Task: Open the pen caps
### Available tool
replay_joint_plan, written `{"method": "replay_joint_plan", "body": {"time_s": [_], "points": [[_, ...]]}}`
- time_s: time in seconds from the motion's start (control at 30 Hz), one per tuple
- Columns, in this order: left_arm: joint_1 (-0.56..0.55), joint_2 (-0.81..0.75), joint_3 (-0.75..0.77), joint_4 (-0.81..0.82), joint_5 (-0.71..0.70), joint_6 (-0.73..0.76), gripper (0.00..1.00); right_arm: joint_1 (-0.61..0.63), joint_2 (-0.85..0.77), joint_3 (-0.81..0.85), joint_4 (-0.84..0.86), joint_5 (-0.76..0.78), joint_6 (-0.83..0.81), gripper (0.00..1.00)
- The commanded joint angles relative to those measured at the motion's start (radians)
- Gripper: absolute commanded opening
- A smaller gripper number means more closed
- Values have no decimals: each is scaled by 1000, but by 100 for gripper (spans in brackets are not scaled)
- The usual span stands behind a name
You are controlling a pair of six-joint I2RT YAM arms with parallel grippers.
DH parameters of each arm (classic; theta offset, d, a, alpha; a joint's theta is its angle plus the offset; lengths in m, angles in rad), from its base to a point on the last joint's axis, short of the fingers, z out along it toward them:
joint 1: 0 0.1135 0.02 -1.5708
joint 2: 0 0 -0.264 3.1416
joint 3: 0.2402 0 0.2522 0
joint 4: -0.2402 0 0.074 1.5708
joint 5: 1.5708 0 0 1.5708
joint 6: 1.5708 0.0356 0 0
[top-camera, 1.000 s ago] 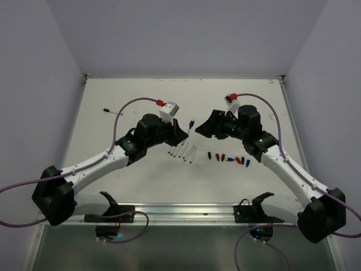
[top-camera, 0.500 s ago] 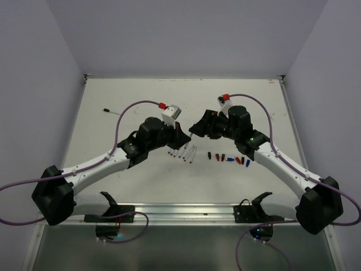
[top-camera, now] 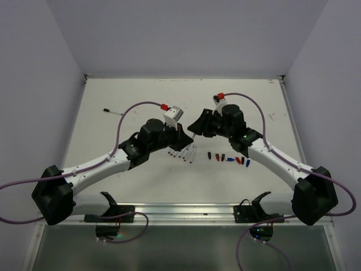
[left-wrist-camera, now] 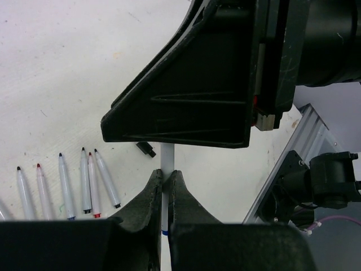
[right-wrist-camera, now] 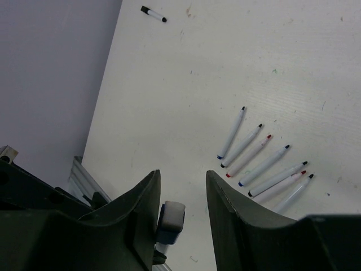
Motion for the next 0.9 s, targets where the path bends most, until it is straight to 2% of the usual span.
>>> {"method": "replay_joint_plan", "body": {"time_s": [0.0,0.03,0.13,0.17,0.3,0.33,0.37,0.47,0.67,0.87], "points": [[-13,0,19,52,-2,-14,0,7,8,48,54,32,-2,41],[-16,5,20,49,-5,-14,0,7,9,50,54,34,-4,41],[-19,9,20,47,-9,-11,0,10,17,54,48,38,-4,22],[-21,9,22,47,-9,-10,0,10,19,56,45,38,-7,0],[-27,9,28,27,-21,5,2,13,15,56,19,55,-13,0],[-27,8,28,12,-44,9,10,15,12,53,16,55,-13,0],[-28,9,26,4,-56,16,26,16,6,48,14,57,-8,0],[-28,8,22,-7,-82,22,36,16,-20,28,27,55,15,0],[-37,21,8,56,-68,13,38,15,-57,24,54,20,68,0],[-54,40,20,107,-45,2,37,22,-64,27,63,4,88,0]]}}
